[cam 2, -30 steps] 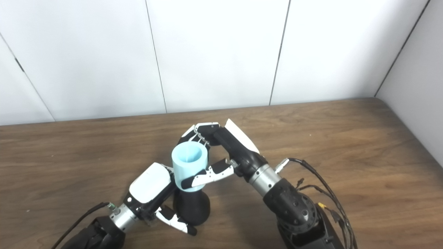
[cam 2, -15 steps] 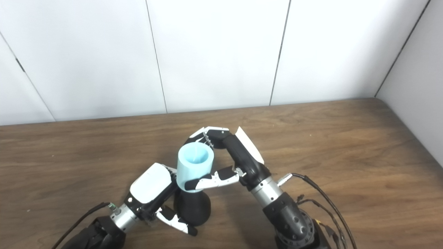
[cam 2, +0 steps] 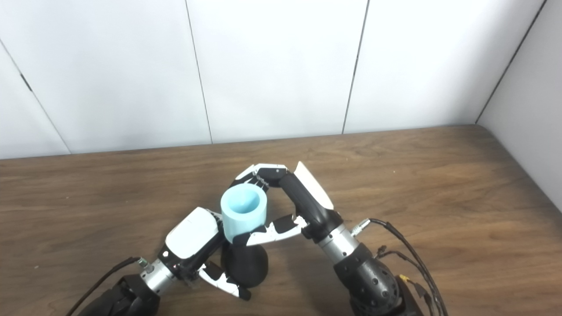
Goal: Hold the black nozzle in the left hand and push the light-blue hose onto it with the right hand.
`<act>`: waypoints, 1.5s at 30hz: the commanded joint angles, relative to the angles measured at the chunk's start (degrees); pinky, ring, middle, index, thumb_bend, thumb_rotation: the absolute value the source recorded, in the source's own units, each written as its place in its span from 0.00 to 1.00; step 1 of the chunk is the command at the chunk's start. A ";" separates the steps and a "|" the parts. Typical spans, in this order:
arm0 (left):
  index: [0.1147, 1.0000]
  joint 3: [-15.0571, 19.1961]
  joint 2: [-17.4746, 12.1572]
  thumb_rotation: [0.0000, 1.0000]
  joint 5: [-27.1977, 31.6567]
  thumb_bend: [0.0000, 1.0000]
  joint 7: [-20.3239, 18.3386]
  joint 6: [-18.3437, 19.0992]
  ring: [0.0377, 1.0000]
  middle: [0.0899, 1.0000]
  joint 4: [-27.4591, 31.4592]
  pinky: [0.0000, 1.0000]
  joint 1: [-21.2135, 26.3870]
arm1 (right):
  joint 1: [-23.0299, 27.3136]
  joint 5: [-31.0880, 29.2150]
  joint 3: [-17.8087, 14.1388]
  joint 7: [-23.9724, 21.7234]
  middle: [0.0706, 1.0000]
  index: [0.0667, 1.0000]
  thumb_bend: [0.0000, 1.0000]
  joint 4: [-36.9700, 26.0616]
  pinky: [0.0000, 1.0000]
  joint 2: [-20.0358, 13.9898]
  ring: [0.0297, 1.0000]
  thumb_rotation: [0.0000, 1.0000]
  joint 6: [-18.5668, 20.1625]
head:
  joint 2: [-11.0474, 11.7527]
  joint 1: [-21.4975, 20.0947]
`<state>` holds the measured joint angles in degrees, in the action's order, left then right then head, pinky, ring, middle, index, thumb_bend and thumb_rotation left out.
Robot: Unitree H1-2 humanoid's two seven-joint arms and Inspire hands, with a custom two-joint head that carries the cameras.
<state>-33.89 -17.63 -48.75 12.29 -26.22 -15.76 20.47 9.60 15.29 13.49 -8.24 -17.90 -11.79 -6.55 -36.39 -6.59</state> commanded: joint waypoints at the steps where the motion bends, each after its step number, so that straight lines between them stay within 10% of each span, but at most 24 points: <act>1: 0.46 -2.44 0.92 0.00 0.58 0.49 -0.14 -0.64 0.31 0.37 -2.87 0.17 -6.02 | 0.14 2.65 1.54 -4.11 0.43 0.50 0.52 -0.78 0.28 -2.07 0.38 0.00 2.45 | -0.05 -0.08; 19: 0.46 -1.93 0.72 0.00 0.39 0.49 -0.91 -0.57 0.31 0.37 -1.93 0.17 -6.50 | -1.63 0.29 2.21 -5.08 0.43 0.50 0.51 -0.63 0.28 -1.64 0.38 0.00 13.52 | -0.50 0.08; 45: 0.44 -1.62 0.96 0.00 0.68 0.51 -1.60 -0.62 0.19 0.32 -2.29 0.16 -6.47 | -3.20 6.10 3.63 -1.03 0.45 0.46 0.52 1.92 0.33 -2.55 0.40 0.00 -0.72 | -0.46 -0.07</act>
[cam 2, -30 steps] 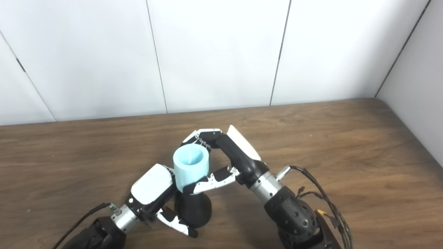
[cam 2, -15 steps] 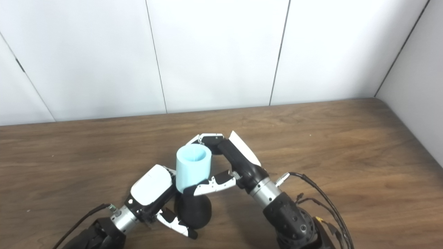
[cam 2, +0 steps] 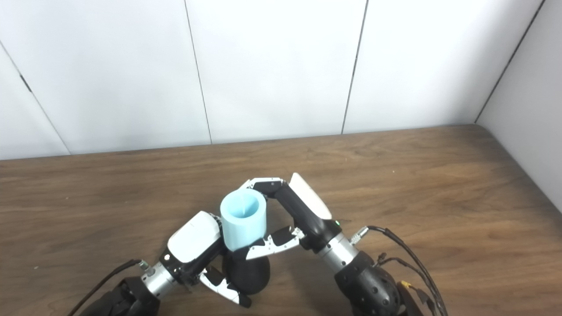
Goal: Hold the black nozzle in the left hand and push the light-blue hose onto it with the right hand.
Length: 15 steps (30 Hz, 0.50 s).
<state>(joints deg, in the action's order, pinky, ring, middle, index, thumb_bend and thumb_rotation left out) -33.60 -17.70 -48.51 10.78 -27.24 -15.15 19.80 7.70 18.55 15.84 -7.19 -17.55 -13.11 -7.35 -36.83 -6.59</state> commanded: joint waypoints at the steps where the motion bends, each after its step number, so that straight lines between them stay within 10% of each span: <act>1: 0.44 -2.03 0.99 0.00 0.37 0.51 0.09 0.38 0.18 0.32 -2.99 0.15 -5.74 | -1.29 2.93 1.22 -2.08 0.45 0.46 0.52 1.58 0.33 -1.18 0.40 0.00 -0.01 | 0.03 -0.10; 15: 0.44 -2.23 1.02 0.00 0.27 0.51 0.29 0.37 0.20 0.33 -3.41 0.16 -5.57 | -1.29 2.80 0.38 -1.05 0.44 0.48 0.52 2.19 0.31 -0.50 0.39 0.00 -1.01 | 0.28 -0.16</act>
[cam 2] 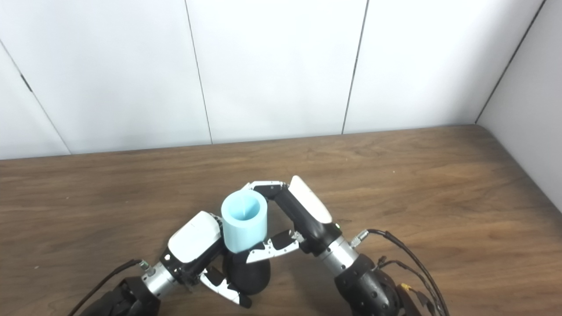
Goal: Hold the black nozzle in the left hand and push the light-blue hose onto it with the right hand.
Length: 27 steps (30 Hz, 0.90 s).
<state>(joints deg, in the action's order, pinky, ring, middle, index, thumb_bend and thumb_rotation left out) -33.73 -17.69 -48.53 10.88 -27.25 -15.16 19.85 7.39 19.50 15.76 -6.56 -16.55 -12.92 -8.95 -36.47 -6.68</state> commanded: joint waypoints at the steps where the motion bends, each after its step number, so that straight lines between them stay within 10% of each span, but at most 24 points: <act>1: 0.44 -2.22 0.97 0.00 0.32 0.51 0.44 0.38 0.20 0.33 -3.56 0.16 -5.59 | -0.99 1.79 0.38 -1.71 0.44 0.48 0.52 1.23 0.31 -0.61 0.39 0.00 0.81 | -0.10 -0.07; 16: 0.44 -2.27 0.92 0.00 -0.17 0.51 0.73 0.39 0.19 0.32 -3.51 0.16 -5.63 | -0.98 0.05 0.34 -4.44 0.43 0.46 0.53 -2.44 0.35 0.00 0.41 0.00 7.52 | -0.16 -0.01; 18: 0.44 -2.35 0.87 0.00 -0.21 0.51 0.73 0.38 0.19 0.32 -3.62 0.16 -5.59 | -0.88 0.02 0.49 -5.29 0.46 0.45 0.52 -3.58 0.38 -0.03 0.44 0.12 9.29 | -0.18 -0.02; 21: 0.44 -2.23 0.83 0.00 -0.36 0.51 0.63 0.39 0.19 0.32 -3.32 0.16 -5.68 | -0.78 0.04 0.70 -6.27 0.50 0.52 0.93 -4.84 0.42 -0.08 0.47 0.24 11.58 | -0.18 -0.02; 27: 0.44 -2.34 0.77 0.00 -0.50 0.51 0.93 0.39 0.20 0.33 -3.57 0.16 -5.72 | -0.89 -0.65 0.40 -7.25 0.52 0.55 0.99 -5.43 0.44 0.29 0.49 0.30 12.21 | -0.27 -0.07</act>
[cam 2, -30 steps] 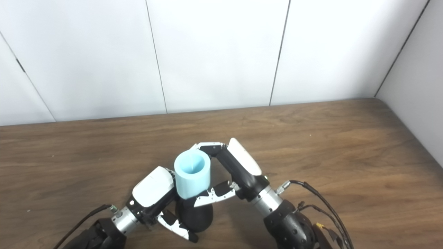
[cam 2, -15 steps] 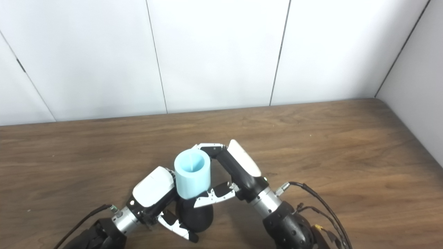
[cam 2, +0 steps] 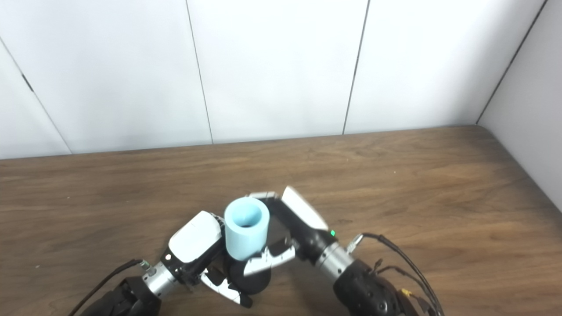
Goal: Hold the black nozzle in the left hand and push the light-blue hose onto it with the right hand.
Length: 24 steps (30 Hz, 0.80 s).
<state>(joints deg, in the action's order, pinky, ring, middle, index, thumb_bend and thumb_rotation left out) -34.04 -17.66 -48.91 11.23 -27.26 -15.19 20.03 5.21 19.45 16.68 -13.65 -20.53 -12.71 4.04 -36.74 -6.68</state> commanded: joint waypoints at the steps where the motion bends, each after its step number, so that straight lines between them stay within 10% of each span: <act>1: 0.44 -1.95 0.75 0.00 -0.07 0.51 0.35 0.40 0.19 0.33 -3.38 0.16 -5.95 | 1.21 -0.99 -0.69 -0.06 0.52 0.54 0.98 -1.33 0.44 0.27 0.49 0.27 -1.22 | -0.02 -0.07; 11: 0.44 -2.38 0.53 0.00 0.16 0.51 0.76 0.37 0.19 0.33 -3.75 0.16 -5.82 | 0.52 -4.47 -1.63 0.11 0.46 0.47 0.88 1.23 0.41 1.00 0.45 0.08 -4.66 | -0.08 -0.06; 20: 0.45 -2.28 0.61 0.00 0.15 0.51 0.63 0.38 0.21 0.33 -4.05 0.17 -5.79 | 0.70 -3.08 -1.96 -0.02 0.49 0.51 0.92 0.32 0.42 1.02 0.46 0.14 -2.79 | 0.10 -0.15; 24: 0.44 -2.38 0.56 0.00 0.17 0.51 0.82 0.37 0.19 0.33 -4.05 0.16 -5.79 | 1.50 -3.65 -1.89 -3.14 0.65 0.71 0.99 -2.10 0.55 0.06 0.62 0.30 2.84 | 0.10 -0.19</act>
<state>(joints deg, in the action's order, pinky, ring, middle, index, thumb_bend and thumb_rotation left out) -34.24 -17.71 -48.96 11.43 -27.14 -15.19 20.08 5.02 16.88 15.33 -15.78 -20.03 -12.03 5.73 -36.56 -6.85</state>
